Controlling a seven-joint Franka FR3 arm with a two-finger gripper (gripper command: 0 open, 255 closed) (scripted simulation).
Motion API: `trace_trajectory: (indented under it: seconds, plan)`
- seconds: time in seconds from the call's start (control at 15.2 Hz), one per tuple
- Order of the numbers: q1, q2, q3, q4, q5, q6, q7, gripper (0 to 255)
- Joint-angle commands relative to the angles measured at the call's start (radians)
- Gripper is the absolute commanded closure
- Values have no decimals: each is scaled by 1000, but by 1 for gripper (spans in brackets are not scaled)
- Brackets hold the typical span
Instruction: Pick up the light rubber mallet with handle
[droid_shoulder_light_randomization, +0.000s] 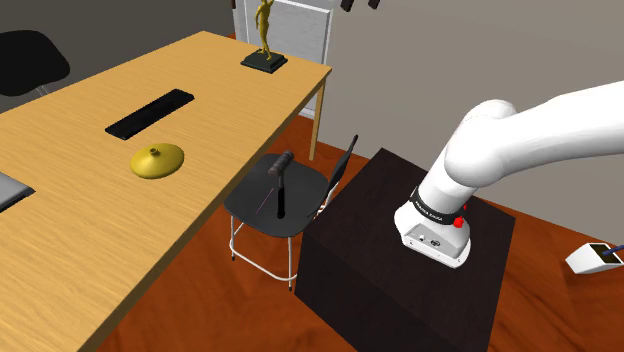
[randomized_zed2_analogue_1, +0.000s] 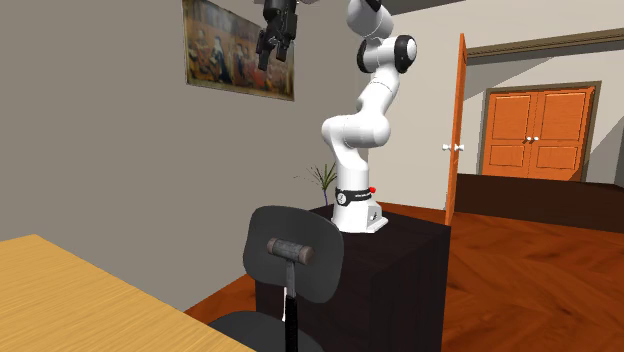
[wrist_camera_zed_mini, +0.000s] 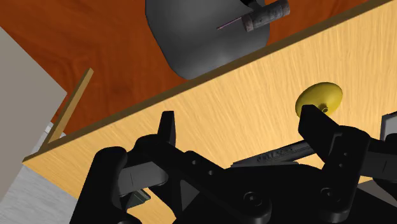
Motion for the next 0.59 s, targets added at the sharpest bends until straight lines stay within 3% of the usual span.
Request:
trace_trajectory:
  seconds: [0.0,0.53]
  plan:
    - [0,0,0,0,0,0,0,0]
    - [-19,-101,109,-314,99,254,221,0]
